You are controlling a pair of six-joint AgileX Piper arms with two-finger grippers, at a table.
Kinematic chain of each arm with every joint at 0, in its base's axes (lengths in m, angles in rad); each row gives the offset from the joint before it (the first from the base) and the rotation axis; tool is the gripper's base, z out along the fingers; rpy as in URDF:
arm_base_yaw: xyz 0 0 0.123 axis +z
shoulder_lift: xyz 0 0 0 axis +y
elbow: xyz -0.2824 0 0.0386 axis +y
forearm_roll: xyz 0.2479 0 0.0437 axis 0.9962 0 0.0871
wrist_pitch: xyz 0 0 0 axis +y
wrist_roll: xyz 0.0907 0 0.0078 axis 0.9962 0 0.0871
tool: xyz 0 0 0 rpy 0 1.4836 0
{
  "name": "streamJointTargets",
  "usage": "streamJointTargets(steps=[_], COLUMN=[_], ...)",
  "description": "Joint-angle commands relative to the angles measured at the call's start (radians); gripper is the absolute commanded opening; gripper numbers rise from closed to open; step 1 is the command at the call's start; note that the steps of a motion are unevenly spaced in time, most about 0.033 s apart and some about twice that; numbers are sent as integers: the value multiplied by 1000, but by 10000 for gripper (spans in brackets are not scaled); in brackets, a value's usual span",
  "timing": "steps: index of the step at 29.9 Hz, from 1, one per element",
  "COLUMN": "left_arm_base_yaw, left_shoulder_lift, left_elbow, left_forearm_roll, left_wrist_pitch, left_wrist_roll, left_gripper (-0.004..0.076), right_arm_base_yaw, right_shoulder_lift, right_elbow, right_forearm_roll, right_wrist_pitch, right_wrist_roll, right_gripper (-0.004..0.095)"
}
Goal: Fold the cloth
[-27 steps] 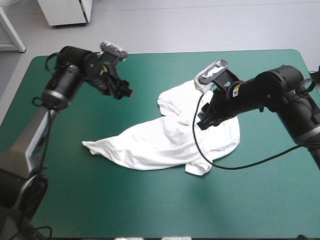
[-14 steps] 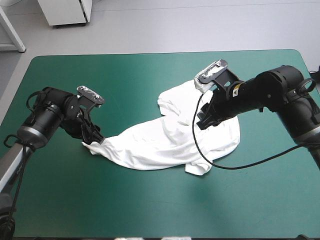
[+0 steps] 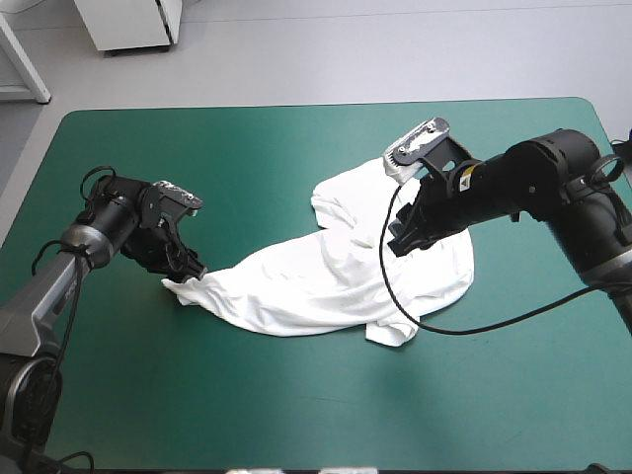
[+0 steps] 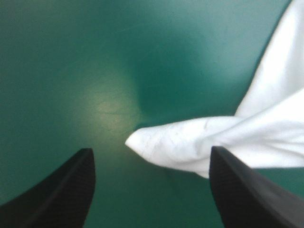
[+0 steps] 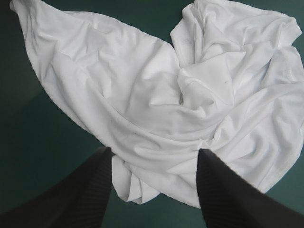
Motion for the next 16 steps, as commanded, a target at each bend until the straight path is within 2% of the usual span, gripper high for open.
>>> streamJointTargets(steps=[1,8,11,14,16], left_arm_base_yaw=[11,21,21,21,21], left_shoulder_lift=[7,91,120,136,137], left_elbow=[-22,-22,-22,-20,-20], left_forearm_roll=[-27,-85,-137,-147,-155], left_wrist_pitch=[-21,-26,-24,-20,-12], left_wrist_roll=[0,24,50,53,51], left_gripper=[501,485,461,412,342], right_arm_base_yaw=[-4,-4,-4,-4,-4], right_shoulder_lift=[-34,-34,-34,-34,-34], right_elbow=[-27,-27,-25,-25,-25], right_forearm_roll=[9,-4,-60,-150,-182], right_wrist_pitch=[-7,-7,-7,-7,-7], right_wrist_roll=[-1,-1,-1,34,62], right_gripper=[509,509,509,509,509])
